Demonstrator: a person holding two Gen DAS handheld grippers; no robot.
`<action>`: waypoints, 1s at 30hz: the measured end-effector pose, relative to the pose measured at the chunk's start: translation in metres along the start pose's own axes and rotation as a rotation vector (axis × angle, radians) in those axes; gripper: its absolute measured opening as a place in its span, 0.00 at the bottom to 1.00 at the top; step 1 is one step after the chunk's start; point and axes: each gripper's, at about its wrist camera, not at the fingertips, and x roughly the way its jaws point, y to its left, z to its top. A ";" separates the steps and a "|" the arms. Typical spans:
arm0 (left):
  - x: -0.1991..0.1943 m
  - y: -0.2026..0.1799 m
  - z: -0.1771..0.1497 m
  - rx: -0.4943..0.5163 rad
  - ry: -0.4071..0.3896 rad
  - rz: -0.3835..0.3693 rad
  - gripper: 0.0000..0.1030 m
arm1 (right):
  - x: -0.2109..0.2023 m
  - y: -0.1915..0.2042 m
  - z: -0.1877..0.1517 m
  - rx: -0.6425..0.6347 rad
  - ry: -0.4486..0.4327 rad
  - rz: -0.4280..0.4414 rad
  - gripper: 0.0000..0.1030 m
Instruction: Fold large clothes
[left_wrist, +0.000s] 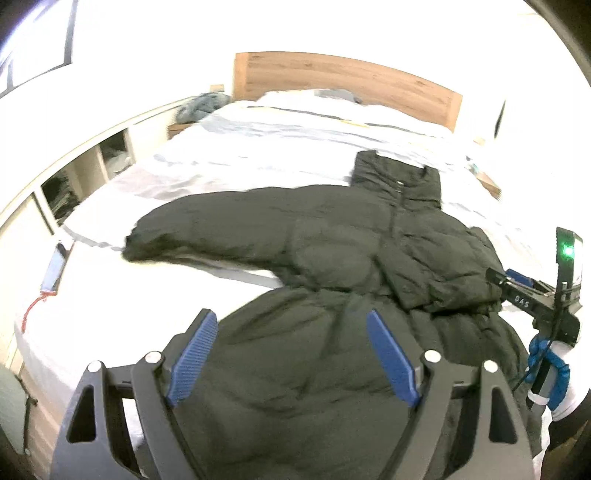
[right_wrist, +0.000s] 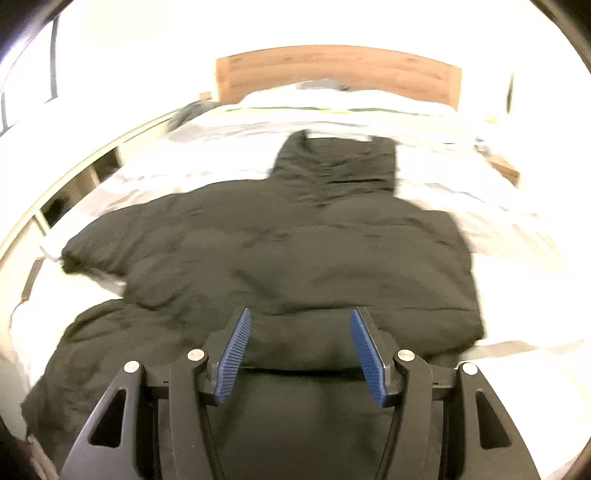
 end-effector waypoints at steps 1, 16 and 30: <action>0.007 -0.011 0.002 0.004 0.008 -0.014 0.81 | 0.000 -0.018 0.001 0.012 -0.006 -0.020 0.54; 0.171 -0.182 0.053 0.101 0.052 -0.166 0.81 | 0.062 -0.114 0.014 0.104 -0.013 -0.040 0.56; 0.223 -0.176 0.018 0.145 0.172 -0.056 0.81 | 0.085 -0.103 -0.011 0.124 0.046 -0.045 0.59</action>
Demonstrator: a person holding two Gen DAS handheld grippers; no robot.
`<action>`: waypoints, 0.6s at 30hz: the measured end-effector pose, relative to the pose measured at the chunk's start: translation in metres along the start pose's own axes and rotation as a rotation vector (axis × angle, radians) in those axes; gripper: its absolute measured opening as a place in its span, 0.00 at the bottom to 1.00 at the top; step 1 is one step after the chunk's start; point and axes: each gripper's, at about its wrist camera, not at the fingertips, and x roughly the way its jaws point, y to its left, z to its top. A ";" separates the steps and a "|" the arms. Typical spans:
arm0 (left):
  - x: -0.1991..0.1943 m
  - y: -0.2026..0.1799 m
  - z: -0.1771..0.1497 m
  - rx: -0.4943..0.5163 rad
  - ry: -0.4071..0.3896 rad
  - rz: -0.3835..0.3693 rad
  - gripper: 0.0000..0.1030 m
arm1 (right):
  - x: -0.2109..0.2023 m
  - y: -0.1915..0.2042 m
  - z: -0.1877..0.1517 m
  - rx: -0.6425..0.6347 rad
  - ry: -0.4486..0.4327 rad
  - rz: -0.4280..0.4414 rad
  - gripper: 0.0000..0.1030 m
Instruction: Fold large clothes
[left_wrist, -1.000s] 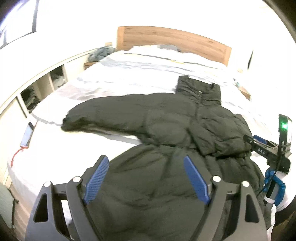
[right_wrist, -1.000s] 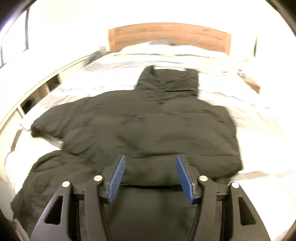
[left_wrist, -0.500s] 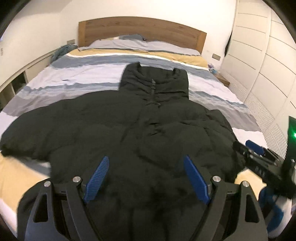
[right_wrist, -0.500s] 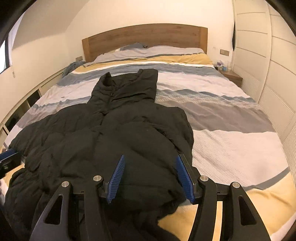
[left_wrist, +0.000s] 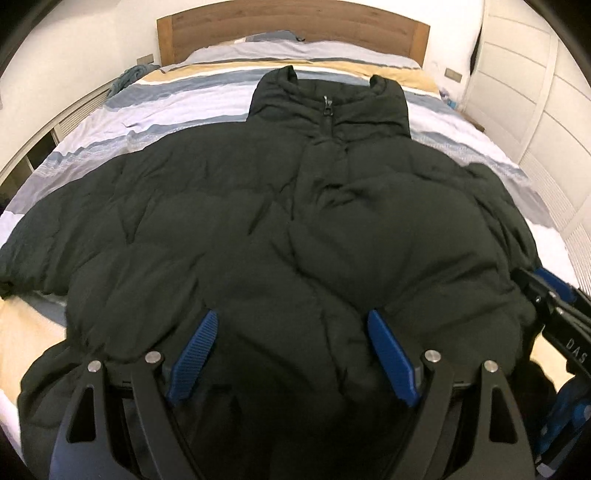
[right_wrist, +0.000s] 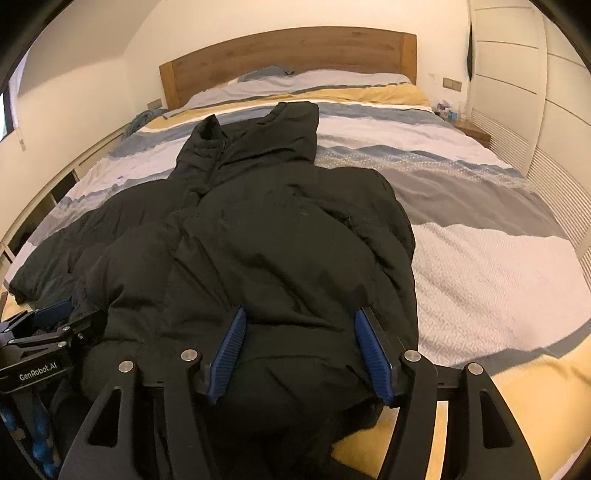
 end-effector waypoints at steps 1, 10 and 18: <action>-0.006 0.001 -0.003 0.005 -0.001 0.002 0.81 | -0.004 0.002 -0.002 0.001 0.005 -0.004 0.59; -0.092 0.030 -0.040 0.001 -0.062 0.012 0.81 | -0.084 0.030 -0.029 -0.044 -0.010 -0.017 0.59; -0.197 0.073 -0.072 -0.023 -0.129 -0.010 0.81 | -0.179 0.055 -0.053 -0.037 -0.098 0.016 0.60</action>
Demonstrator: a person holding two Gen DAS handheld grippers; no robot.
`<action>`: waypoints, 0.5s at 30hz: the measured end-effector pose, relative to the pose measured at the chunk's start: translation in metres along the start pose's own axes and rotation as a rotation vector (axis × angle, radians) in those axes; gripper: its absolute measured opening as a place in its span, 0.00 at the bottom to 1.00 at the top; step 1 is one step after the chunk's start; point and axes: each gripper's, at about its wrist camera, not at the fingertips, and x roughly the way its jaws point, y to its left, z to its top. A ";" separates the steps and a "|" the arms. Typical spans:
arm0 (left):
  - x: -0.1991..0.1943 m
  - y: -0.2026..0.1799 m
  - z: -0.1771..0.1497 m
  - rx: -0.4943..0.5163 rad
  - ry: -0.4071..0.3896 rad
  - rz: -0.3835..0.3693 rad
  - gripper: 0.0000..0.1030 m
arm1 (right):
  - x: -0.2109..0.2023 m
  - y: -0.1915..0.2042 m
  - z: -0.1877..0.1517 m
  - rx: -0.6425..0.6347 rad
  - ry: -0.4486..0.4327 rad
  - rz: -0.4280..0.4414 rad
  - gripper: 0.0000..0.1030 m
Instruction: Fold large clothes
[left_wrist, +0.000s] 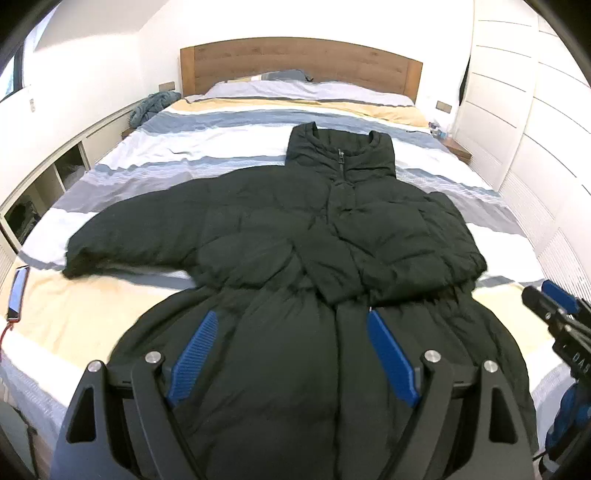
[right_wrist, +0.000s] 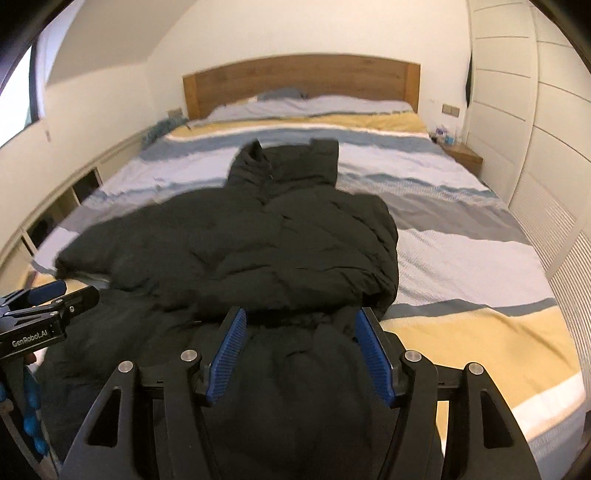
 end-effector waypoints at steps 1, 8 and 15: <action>-0.007 0.002 -0.003 -0.003 -0.003 0.000 0.81 | -0.013 0.002 -0.003 0.002 -0.014 0.001 0.60; -0.067 0.029 -0.035 -0.062 -0.046 0.010 0.81 | -0.084 0.015 -0.029 -0.023 -0.078 -0.016 0.65; -0.123 0.026 -0.056 -0.069 -0.113 0.007 0.81 | -0.132 0.021 -0.060 0.002 -0.117 -0.029 0.75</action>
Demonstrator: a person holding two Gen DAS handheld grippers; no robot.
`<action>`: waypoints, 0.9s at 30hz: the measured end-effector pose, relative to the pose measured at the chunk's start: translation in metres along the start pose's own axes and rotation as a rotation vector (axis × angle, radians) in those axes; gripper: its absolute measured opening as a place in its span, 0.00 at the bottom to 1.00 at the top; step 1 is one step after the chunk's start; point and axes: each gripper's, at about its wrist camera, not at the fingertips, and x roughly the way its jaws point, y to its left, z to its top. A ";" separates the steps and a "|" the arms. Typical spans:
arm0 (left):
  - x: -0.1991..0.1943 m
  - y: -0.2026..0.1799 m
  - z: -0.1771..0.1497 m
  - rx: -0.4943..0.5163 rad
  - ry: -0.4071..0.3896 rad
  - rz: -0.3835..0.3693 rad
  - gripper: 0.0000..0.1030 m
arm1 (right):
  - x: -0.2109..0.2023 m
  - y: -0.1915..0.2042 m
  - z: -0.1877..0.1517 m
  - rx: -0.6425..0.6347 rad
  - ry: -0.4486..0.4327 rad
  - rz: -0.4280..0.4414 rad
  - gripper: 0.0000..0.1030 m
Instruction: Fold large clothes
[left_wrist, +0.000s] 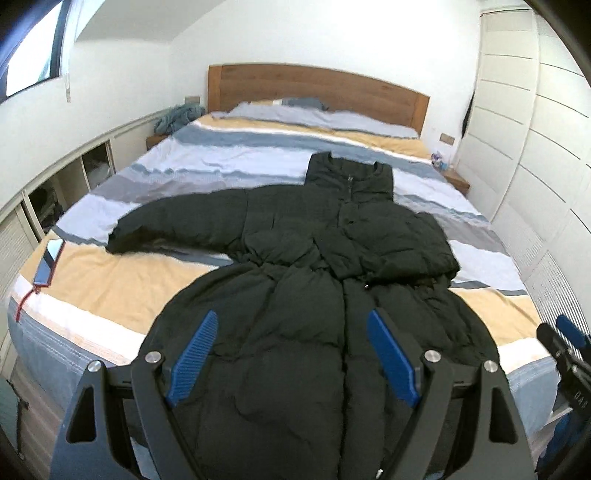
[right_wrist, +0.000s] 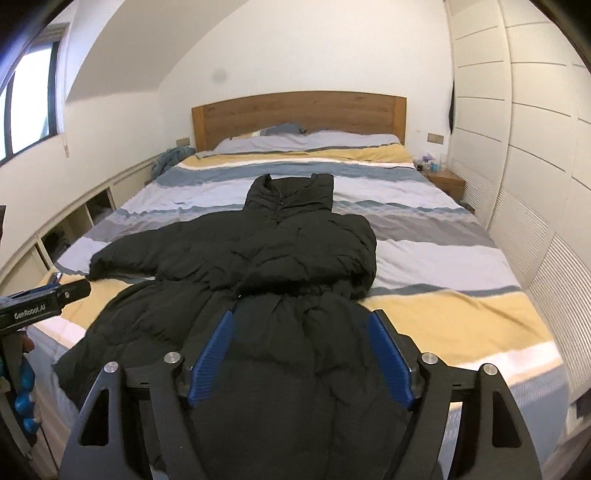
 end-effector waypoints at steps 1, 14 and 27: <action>-0.007 -0.001 -0.001 0.005 -0.011 -0.001 0.81 | -0.006 0.001 -0.003 -0.001 -0.006 0.000 0.76; -0.067 0.032 0.012 -0.035 -0.078 0.014 0.81 | -0.067 -0.014 -0.013 0.011 -0.118 -0.050 0.79; -0.051 0.100 0.072 -0.194 -0.108 0.169 0.81 | -0.045 -0.027 -0.005 0.010 -0.118 -0.070 0.80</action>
